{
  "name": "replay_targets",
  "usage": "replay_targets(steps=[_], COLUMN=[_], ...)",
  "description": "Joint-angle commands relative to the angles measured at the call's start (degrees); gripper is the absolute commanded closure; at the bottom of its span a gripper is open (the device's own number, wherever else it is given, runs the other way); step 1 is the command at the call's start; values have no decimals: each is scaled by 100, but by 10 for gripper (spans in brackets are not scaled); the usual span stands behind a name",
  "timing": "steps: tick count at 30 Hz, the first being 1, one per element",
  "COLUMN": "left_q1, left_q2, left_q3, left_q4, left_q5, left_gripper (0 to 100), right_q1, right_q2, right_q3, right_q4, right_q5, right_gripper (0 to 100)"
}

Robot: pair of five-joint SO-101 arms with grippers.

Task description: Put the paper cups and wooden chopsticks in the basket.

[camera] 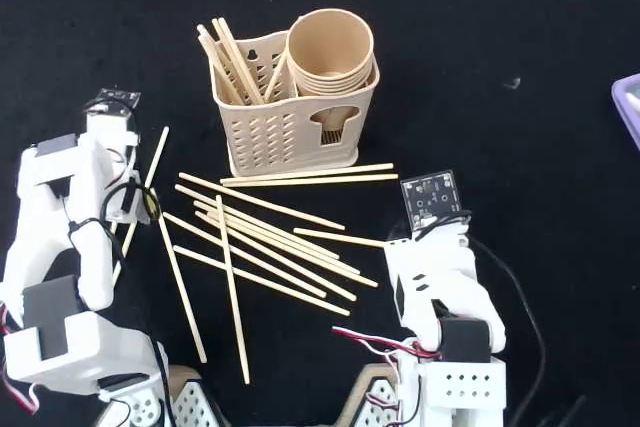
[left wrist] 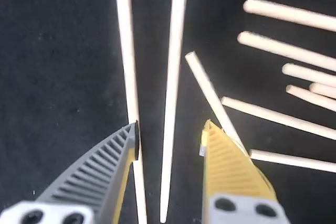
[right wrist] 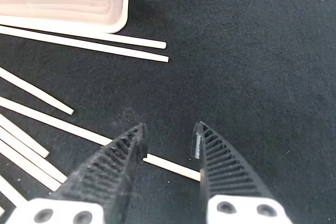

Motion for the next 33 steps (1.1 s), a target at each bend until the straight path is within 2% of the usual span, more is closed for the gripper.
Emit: replay_targets(steps=[1, 6, 10, 19, 21, 25, 33], left_q1=[22, -189, -382, -233, -180, -75, 40], left_q2=[202, 976, 1275, 1327, 1327, 1284, 1266], left_q3=[-40, -180, -629, -927, -919, -901, -875], left_q4=[-404, -774, -545, -149, -141, -123, -97], left_q5=[-431, -607, -607, -615, -607, -571, -404], left_gripper=[796, 798, 798, 799, 835, 977, 969], right_q1=[62, 62, 62, 62, 62, 62, 62], right_q2=[-92, -92, -92, -92, -92, -92, -92], right_q3=[-31, -31, -31, -31, -31, -31, -31], right_q4=[-18, -18, -18, -26, -26, -26, -26], right_q5=[-35, -35, -35, -35, -35, -35, -35], right_gripper=[847, 847, 847, 847, 847, 847, 847])
